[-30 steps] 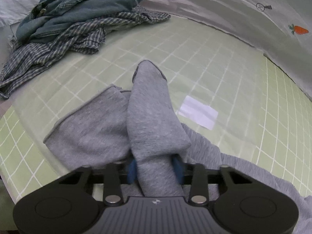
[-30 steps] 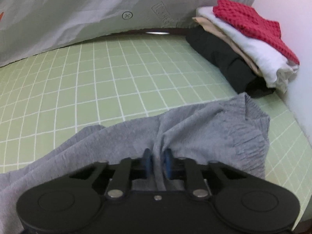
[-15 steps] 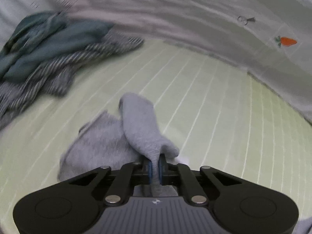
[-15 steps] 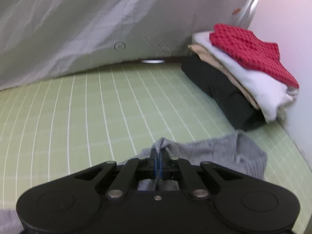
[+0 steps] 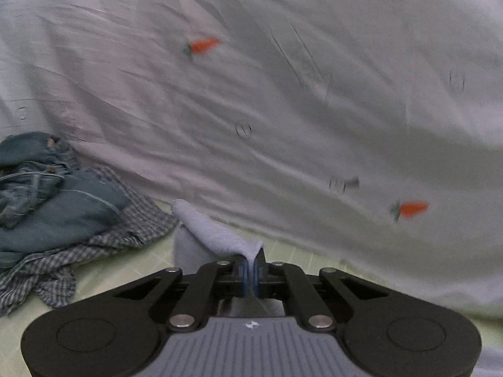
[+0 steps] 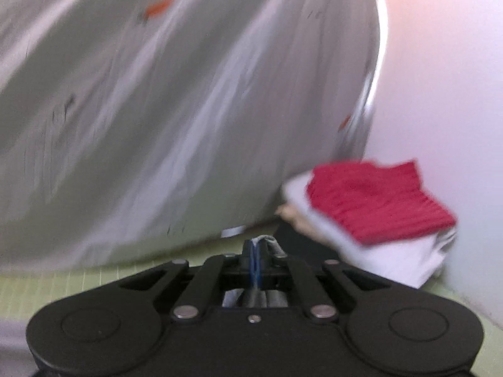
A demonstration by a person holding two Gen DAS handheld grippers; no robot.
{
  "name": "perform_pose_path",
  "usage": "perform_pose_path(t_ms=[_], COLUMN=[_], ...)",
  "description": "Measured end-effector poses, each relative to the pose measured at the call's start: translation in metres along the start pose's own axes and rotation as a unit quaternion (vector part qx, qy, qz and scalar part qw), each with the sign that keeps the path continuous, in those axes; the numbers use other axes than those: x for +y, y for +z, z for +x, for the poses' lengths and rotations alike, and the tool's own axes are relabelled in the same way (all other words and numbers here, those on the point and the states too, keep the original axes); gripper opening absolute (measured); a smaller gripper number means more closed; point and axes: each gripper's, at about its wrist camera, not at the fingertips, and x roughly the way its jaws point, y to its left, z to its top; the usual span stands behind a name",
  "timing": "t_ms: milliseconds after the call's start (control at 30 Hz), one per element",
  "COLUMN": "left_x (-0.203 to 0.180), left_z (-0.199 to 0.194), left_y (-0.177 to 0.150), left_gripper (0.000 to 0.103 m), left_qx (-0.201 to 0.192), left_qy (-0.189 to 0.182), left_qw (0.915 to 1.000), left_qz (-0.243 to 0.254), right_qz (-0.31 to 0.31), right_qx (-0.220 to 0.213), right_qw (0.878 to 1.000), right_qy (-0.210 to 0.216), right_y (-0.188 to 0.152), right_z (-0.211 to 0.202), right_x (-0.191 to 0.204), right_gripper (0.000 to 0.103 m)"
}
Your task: Fold clothes
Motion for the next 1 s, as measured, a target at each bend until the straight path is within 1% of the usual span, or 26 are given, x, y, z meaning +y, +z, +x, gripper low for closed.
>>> perform_pose_path(t_ms=[67, 133, 167, 200, 267, 367, 433, 500, 633, 733, 800, 900, 1000], left_x=[0.014, 0.028, 0.035, 0.042, 0.057, 0.078, 0.092, 0.105, 0.110, 0.113, 0.118, 0.131, 0.153], left_z=[-0.005, -0.011, -0.013, -0.016, -0.022, -0.030, -0.035, -0.040, -0.037, -0.037, -0.040, -0.049, -0.059], left_y=[-0.019, -0.038, -0.047, -0.057, -0.076, -0.104, -0.123, -0.140, -0.143, -0.143, -0.139, -0.134, -0.130], left_gripper=[0.003, 0.003, 0.003, 0.003, 0.003, 0.004, 0.005, 0.005, 0.005, 0.004, 0.004, 0.002, 0.000], left_qx=[0.019, 0.039, 0.048, 0.058, 0.077, 0.106, 0.125, 0.143, 0.146, 0.139, 0.126, 0.105, 0.086], left_qy=[0.013, 0.027, 0.033, 0.040, 0.053, 0.073, 0.086, 0.098, 0.090, 0.087, 0.092, 0.113, 0.159], left_qw=[0.9997, 0.9987, 0.9979, 0.9970, 0.9946, 0.9898, 0.9858, 0.9815, 0.9810, 0.9820, 0.9829, 0.9824, 0.9785], left_qz=[-0.011, -0.022, -0.027, -0.033, -0.044, -0.060, -0.071, -0.082, -0.091, -0.094, -0.098, -0.105, -0.100], right_qz=[0.020, 0.032, 0.028, 0.024, 0.004, -0.026, -0.023, -0.011, -0.003, 0.000, 0.002, -0.002, -0.001], right_qx=[-0.009, 0.006, 0.023, 0.042, 0.103, 0.196, 0.225, 0.234, 0.224, 0.214, 0.212, 0.213, 0.218], right_qw=[1.000, 0.999, 0.999, 0.999, 0.994, 0.980, 0.974, 0.972, 0.975, 0.977, 0.977, 0.977, 0.976], right_qy=[-0.009, -0.016, -0.019, -0.021, -0.020, -0.018, -0.015, -0.007, 0.004, 0.007, 0.008, 0.008, 0.014], right_y=[0.001, -0.011, -0.023, -0.036, -0.070, -0.121, -0.140, -0.145, -0.141, -0.137, -0.138, -0.140, -0.142], right_z=[-0.019, -0.035, -0.038, -0.041, -0.037, -0.031, -0.034, -0.036, -0.038, -0.041, -0.047, -0.057, -0.065], right_x=[-0.013, -0.024, -0.027, -0.030, -0.029, -0.027, -0.025, -0.022, -0.013, -0.009, -0.006, -0.002, 0.002], right_gripper=[0.002, 0.002, 0.002, 0.002, 0.002, 0.002, 0.002, 0.003, 0.003, 0.003, 0.003, 0.003, 0.003])
